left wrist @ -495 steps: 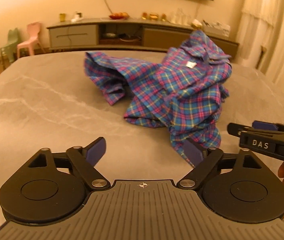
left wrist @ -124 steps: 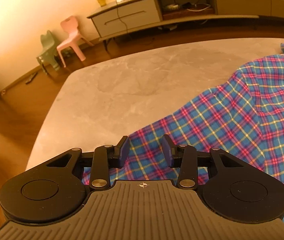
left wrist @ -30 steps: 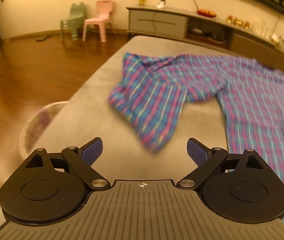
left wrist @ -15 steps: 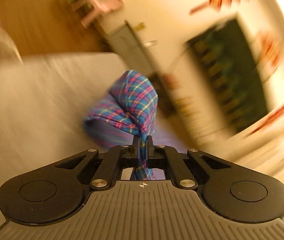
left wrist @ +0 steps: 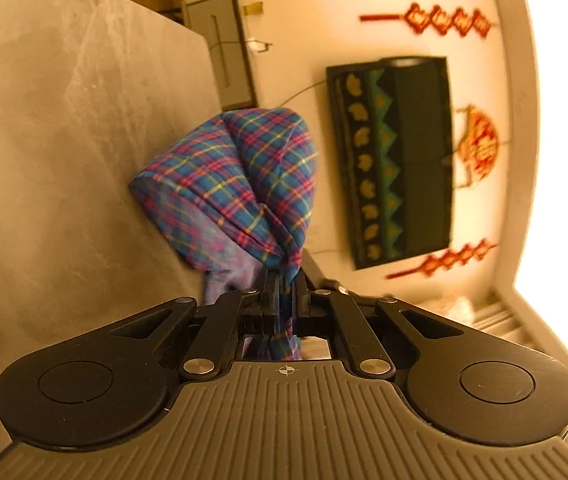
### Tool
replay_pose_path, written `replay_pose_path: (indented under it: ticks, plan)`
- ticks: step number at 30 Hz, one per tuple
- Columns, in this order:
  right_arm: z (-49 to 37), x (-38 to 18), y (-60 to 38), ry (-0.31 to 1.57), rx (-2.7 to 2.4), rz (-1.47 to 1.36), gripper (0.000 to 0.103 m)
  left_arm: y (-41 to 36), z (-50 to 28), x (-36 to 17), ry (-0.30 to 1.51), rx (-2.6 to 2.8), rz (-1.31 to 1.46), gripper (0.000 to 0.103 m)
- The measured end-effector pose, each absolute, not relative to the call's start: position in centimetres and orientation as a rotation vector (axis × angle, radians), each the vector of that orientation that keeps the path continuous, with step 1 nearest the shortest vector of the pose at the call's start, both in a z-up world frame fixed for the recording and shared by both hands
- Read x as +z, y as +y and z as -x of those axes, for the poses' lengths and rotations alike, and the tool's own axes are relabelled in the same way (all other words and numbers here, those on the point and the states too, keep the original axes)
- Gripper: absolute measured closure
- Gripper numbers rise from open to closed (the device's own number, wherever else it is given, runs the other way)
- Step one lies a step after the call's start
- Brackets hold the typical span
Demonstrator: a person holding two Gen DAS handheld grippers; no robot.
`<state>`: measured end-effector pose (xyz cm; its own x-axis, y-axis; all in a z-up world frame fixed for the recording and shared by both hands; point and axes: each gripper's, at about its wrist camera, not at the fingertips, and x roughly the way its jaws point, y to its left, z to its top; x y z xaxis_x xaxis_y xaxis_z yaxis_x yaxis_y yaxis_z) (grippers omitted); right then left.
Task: Fold clothes
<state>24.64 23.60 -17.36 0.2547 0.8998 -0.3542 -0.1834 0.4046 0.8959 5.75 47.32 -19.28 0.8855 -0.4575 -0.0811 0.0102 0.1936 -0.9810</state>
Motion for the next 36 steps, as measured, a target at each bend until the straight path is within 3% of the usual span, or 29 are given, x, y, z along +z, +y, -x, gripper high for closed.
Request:
replay_pose_path:
  ticks: [2, 4, 5, 7, 8, 10, 14, 20, 22, 24, 26, 31, 36]
  plan:
    - [-24.4, -15.9, 23.2, 0.984, 0.894, -0.802, 0.101, 47.2, -6.2, -19.6, 0.424, -0.335, 1.341, 0.103]
    - [-23.7, -12.9, 21.2, 0.879, 0.876, -0.739, 0.101, 46.9, -6.5, -19.8, 0.447, -0.316, 1.330, 0.099]
    - [-23.3, -11.4, 20.1, 0.827, 0.866, -0.708, 0.101, 46.6, -6.2, -19.3, 0.460, -0.282, 1.295, 0.085]
    - [-22.6, -8.5, 17.9, 0.725, 0.841, -0.643, 0.101, 46.0, -5.6, -18.5, 0.483, -0.214, 1.225, 0.070]
    - [-22.1, -7.0, 15.5, 0.687, 0.797, -0.603, 0.101, 45.2, -5.1, -17.7, 0.513, -0.180, 1.137, 0.064]
    - [-21.2, -4.1, 10.7, 0.614, 0.708, -0.524, 0.101, 43.5, -3.7, -16.1, 0.573, -0.108, 0.955, 0.061]
    - [-21.3, -2.9, 0.4, 0.614, 0.459, -0.427, 0.101, 38.2, 1.5, -14.8, 0.671, -0.037, 0.676, 0.050]
    - [-23.0, -7.7, -6.9, 0.729, 0.311, -0.477, 0.101, 32.3, 8.4, -13.9, 0.766, 0.054, 0.372, 0.044]
    - [-23.0, -9.0, -7.2, 0.749, 0.331, -0.502, 0.101, 30.8, 9.5, -13.8, 0.803, 0.071, 0.268, 0.046]
    - [-23.3, -9.7, -6.7, 0.760, 0.353, -0.523, 0.101, 29.8, 10.7, -13.9, 0.828, 0.072, 0.183, 0.058]
    - [-23.8, -10.0, -6.1, 0.764, 0.382, -0.545, 0.101, 28.8, 10.8, -13.7, 0.833, 0.058, 0.131, 0.103]
    - [-25.8, -6.7, -4.8, 0.719, 0.435, -0.511, 0.101, 27.1, 10.8, -12.8, 0.809, 0.058, 0.079, 0.103]
    - [-25.8, -1.6, -10.6, 0.557, 0.404, -0.548, 0.101, 23.1, 12.7, -8.7, 0.689, -0.041, -0.087, 0.103]
